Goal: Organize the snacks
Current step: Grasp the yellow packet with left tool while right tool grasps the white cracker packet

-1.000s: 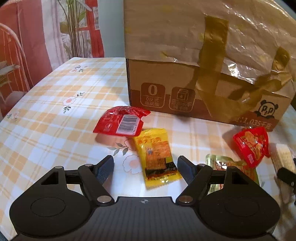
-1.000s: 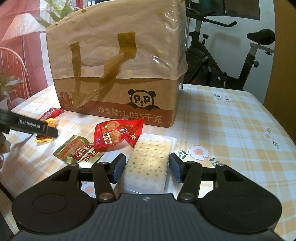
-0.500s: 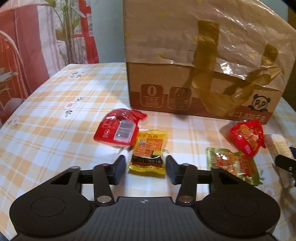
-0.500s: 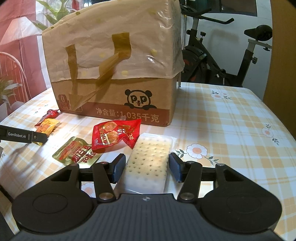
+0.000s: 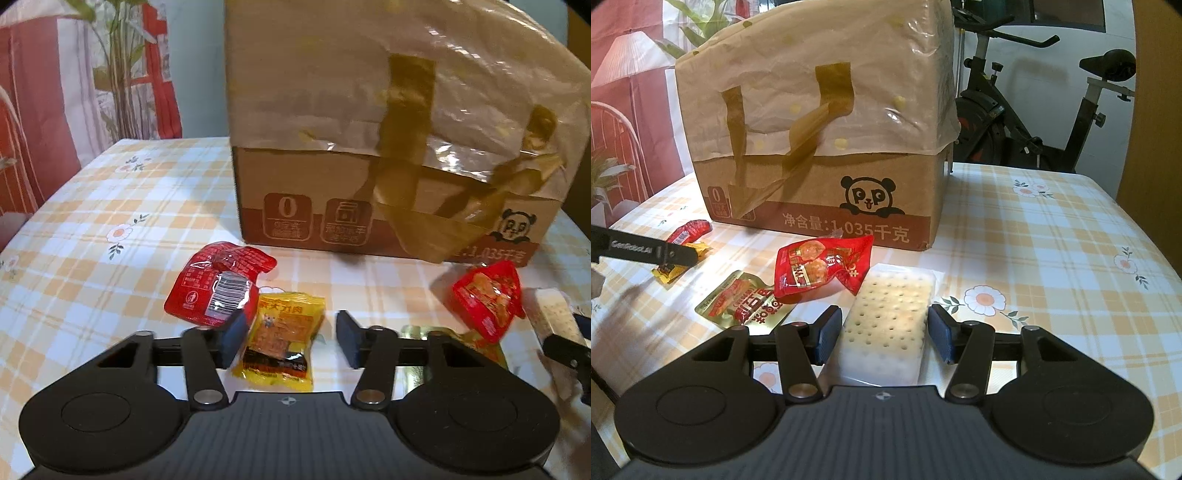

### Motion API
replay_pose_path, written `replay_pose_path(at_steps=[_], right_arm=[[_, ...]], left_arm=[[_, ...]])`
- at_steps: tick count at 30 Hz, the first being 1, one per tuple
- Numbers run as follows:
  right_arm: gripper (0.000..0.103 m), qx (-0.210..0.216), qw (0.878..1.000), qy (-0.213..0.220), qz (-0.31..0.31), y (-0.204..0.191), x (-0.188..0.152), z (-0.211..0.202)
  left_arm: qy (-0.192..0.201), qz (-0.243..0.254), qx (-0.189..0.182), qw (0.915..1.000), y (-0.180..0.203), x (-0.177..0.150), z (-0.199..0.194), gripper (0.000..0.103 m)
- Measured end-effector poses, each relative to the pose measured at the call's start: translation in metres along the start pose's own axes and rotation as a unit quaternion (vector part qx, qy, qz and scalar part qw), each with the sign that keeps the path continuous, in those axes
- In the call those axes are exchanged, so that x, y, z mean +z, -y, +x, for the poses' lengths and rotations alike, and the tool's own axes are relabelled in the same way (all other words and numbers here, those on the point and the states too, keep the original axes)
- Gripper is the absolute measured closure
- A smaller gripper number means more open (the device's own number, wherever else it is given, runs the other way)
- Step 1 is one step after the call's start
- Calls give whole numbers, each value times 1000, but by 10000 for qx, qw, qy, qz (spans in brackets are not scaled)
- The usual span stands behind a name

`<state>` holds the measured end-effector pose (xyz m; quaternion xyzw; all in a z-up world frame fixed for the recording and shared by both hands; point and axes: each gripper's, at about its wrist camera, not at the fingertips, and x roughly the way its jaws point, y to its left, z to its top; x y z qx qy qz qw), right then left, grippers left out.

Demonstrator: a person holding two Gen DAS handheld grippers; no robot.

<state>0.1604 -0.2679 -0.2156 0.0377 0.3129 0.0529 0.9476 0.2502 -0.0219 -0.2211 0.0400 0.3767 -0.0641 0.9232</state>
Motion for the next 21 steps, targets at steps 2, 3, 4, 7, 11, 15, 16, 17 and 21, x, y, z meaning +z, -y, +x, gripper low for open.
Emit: replay_pose_path(at_steps=[2,3,4,7,11,15,16,17,21], right_arm=[[48,9,10000,-3,7,1,-1,0],[48,14,10000,-4,9,1,-1,0],[48,17,10000,-4,9,1,-1,0],[48,15,10000,-6,10,1,0,0],[48,19,10000,-10,16,1,0,0],[48,23,10000,-15,19,1,0,1],[48,24,10000,-15,20,1,0,1],[48,23,10000,-15,18,1,0,1],[48,22,10000,-17,32,2,-1,1]], left_arm=[[4,-33,13,10000,-3,-3,1,63],[23,-23,-8,10000,-4,-5,-1,65],[38,6,-27,10000,-3,-8,-3,66],[67,115,-221,9997,4,-18,-14,66],[119,328,-574,9977,12,-26,-21,66],[113,249,-629,9976,11,-25,-19,66],[117,242,-640,9976,11,-26,-19,66],[124,256,-639,9976,11,-26,-19,66],[181,483,-551,9971,16,-29,-19,65]])
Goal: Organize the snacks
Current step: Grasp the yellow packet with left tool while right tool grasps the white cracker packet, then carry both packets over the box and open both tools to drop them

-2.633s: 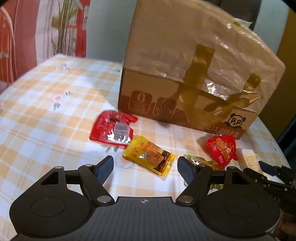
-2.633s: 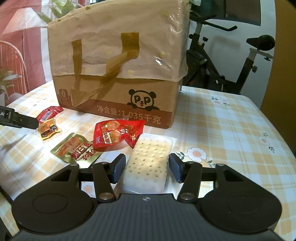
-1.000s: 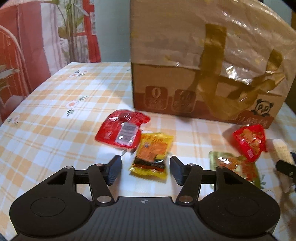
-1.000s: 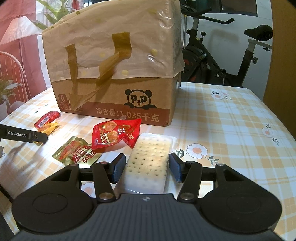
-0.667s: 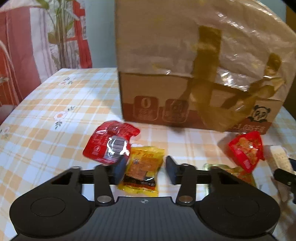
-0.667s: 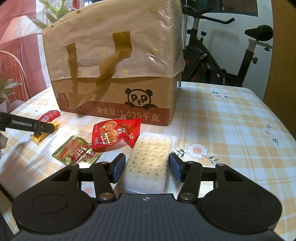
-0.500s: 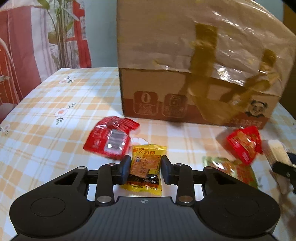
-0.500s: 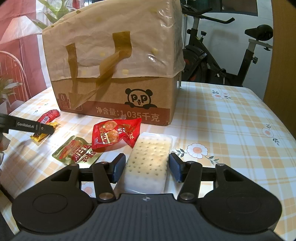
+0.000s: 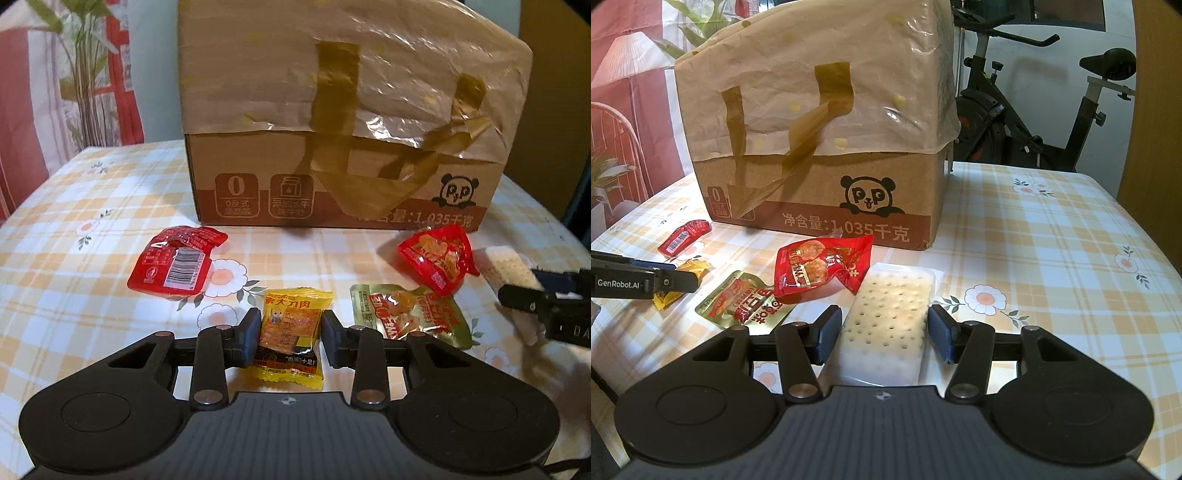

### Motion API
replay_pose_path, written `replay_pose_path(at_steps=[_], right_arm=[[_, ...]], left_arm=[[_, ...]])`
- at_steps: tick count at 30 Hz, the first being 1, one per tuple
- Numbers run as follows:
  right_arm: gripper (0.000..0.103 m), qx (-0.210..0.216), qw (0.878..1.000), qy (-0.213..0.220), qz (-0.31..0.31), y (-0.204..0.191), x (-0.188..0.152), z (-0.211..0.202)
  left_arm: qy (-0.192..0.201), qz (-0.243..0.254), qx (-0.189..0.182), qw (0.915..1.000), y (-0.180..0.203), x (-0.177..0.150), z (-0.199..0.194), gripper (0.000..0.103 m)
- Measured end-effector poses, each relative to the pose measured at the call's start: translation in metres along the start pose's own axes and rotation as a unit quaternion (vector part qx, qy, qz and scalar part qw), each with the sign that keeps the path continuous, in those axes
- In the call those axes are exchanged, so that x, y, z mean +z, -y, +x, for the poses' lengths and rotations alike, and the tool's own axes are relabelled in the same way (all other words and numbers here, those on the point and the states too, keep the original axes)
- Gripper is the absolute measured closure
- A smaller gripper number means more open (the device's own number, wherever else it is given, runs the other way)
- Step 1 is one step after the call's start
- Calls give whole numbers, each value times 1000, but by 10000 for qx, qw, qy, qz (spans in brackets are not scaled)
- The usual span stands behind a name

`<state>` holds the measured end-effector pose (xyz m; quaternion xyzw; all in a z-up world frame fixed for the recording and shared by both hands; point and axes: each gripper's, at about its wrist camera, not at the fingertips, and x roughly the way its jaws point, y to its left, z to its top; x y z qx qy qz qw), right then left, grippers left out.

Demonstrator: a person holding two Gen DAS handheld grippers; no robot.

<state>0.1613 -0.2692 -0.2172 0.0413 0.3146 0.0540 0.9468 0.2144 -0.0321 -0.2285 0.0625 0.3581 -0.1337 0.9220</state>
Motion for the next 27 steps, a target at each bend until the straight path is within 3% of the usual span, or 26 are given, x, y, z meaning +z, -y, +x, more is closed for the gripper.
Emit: replay_pose_path(at_steps=[6,13,22,27], right_arm=[[48,-10,10000,-78,18,1,1,2],[50,-17,10000,-32,-1,0,0,0],[51,-144,9991,327,-206,-7,-2,-12],[51,-216,9984,514,67,2,2,-21]], left_arm=[[23,67,-2,10000,0,-1,-1,65],[12,-197,-174,9997,-10,-1,-8,68],[421,-211,-177,9987,-11,2,-30,68],[790,-69,3,9969,-14,12,-48,68]])
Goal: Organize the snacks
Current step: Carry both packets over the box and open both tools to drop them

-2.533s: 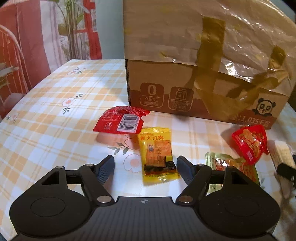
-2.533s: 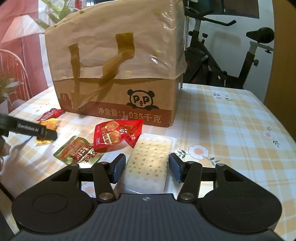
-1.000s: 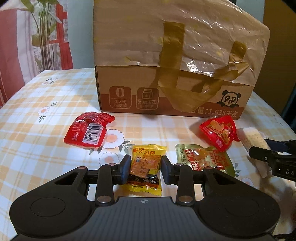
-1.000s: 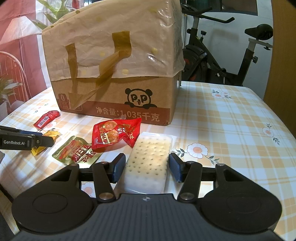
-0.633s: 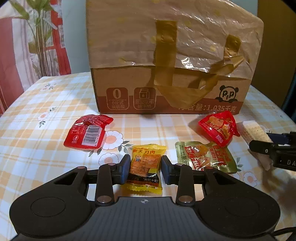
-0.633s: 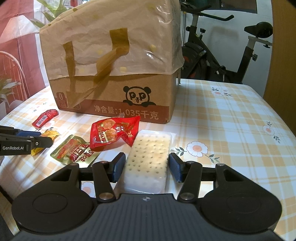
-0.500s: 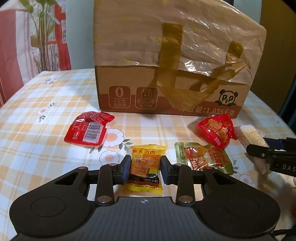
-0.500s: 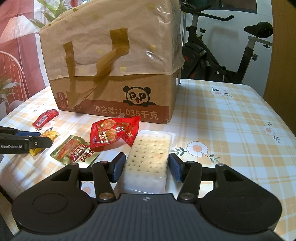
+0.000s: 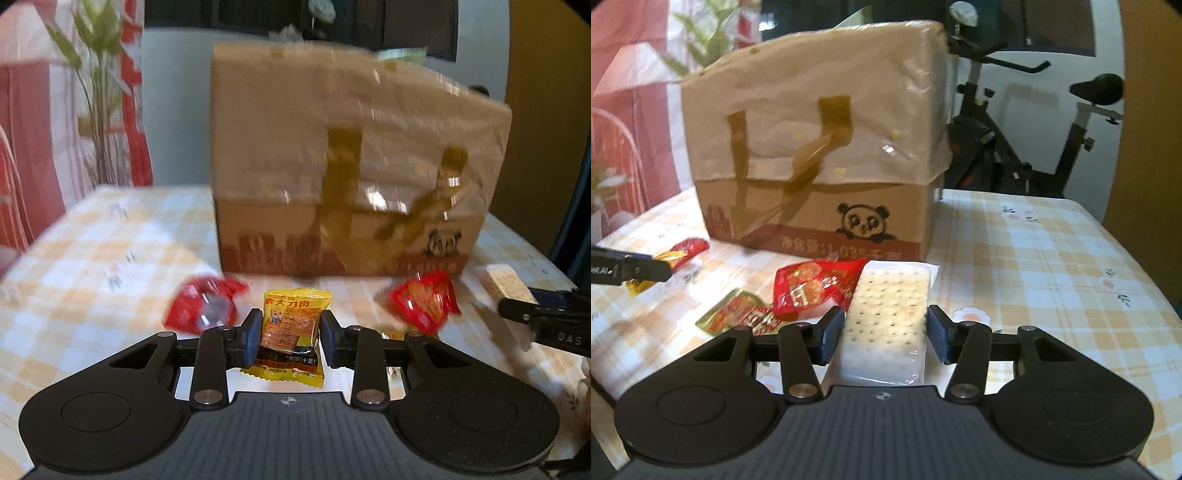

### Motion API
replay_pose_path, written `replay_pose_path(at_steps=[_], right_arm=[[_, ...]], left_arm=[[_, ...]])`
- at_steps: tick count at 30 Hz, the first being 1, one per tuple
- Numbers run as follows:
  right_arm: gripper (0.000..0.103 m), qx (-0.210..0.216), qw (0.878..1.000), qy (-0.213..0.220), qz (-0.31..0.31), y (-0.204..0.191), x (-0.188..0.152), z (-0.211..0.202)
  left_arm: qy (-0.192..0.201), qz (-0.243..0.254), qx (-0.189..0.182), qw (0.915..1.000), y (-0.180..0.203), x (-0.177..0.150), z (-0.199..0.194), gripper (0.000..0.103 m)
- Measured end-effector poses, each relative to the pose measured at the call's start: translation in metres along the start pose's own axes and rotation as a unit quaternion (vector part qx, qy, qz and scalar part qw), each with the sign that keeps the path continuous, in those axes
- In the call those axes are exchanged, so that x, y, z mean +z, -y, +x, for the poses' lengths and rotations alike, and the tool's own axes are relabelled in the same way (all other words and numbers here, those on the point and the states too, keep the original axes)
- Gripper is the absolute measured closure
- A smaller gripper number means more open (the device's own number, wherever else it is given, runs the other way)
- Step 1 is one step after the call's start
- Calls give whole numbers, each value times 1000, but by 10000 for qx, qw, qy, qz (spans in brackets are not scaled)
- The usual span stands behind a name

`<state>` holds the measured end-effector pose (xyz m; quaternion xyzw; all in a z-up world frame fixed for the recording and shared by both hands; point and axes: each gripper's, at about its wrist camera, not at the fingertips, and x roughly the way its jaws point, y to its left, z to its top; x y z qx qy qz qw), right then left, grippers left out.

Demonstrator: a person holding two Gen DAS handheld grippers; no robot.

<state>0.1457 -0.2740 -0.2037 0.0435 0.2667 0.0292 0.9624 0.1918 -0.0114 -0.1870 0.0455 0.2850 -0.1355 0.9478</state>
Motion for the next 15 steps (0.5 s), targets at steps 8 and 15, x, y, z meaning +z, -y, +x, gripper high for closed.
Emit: replay_pose_path(at_steps=[8,15], right_arm=[[51,286,9973,673,-30,-5,51,-32],[51,792,9821,1698,-192,-21,138,-49]], left_arm=[[1121,307,-326,9927,-8,68,-38,68],[1804,229,-513,9820,-10,155,-41,68]])
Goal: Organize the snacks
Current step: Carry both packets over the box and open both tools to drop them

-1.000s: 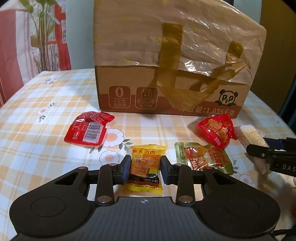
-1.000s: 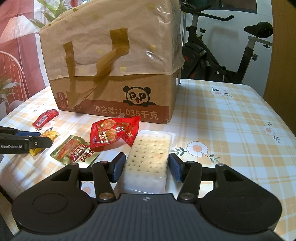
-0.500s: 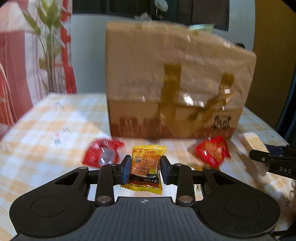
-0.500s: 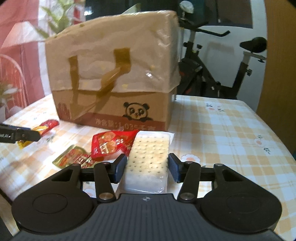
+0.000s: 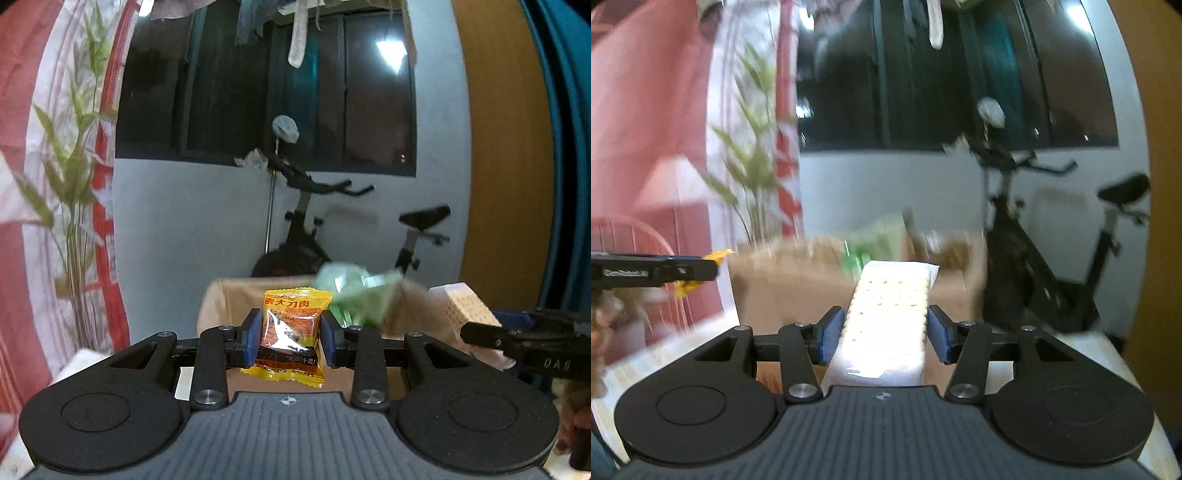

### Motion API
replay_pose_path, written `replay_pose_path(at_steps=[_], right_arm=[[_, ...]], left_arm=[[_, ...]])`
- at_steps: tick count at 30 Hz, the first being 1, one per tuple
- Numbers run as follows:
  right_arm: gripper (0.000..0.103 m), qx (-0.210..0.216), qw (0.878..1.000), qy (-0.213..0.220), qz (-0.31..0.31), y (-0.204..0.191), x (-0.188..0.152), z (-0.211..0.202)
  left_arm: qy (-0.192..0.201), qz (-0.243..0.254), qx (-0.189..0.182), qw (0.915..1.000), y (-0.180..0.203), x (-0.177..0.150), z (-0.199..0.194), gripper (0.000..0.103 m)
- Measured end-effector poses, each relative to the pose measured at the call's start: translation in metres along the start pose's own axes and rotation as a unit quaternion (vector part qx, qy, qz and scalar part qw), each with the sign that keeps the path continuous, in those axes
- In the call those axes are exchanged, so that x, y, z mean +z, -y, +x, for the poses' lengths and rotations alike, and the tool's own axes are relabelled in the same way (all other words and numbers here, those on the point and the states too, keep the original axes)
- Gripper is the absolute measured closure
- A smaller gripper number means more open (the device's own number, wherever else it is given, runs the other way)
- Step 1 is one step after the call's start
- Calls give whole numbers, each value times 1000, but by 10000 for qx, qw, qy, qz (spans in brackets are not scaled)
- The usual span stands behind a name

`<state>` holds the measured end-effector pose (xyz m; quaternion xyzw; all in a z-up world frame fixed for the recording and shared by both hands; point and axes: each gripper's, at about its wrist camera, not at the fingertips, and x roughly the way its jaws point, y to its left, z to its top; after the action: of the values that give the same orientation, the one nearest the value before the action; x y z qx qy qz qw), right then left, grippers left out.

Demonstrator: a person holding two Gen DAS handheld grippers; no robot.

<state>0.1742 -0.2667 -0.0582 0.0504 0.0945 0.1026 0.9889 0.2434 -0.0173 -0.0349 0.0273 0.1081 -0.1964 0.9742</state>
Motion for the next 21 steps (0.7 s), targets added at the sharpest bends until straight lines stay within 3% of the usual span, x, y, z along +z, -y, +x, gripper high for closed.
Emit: replay_pose_path(at_steps=[3,7,14,15,18,21], right_arm=[[51,-97,9997,184,-120,2,21,23],[51,-500,9984,148,-238,8,36,67],[51,-930,9949,-300,-269,24,23,101],[51,-922,9947,-371,-281,25,21,103],[49,-985,9935,-490,-291,26,17,104],[44,-937,9942,-463,-236,27,15,97]], left_arm=[[-17,50,102,9999,-1,22,30,68],[-330,36,256,9991,-3,35,69,68],[-989,254,540,9933,-13,30,108,67],[-1026,278,537,9929,-15,30,111,65],[-997,244,545,9932,-20,26,106,40],[-1000,222,612,9929,-24,21,99,38]])
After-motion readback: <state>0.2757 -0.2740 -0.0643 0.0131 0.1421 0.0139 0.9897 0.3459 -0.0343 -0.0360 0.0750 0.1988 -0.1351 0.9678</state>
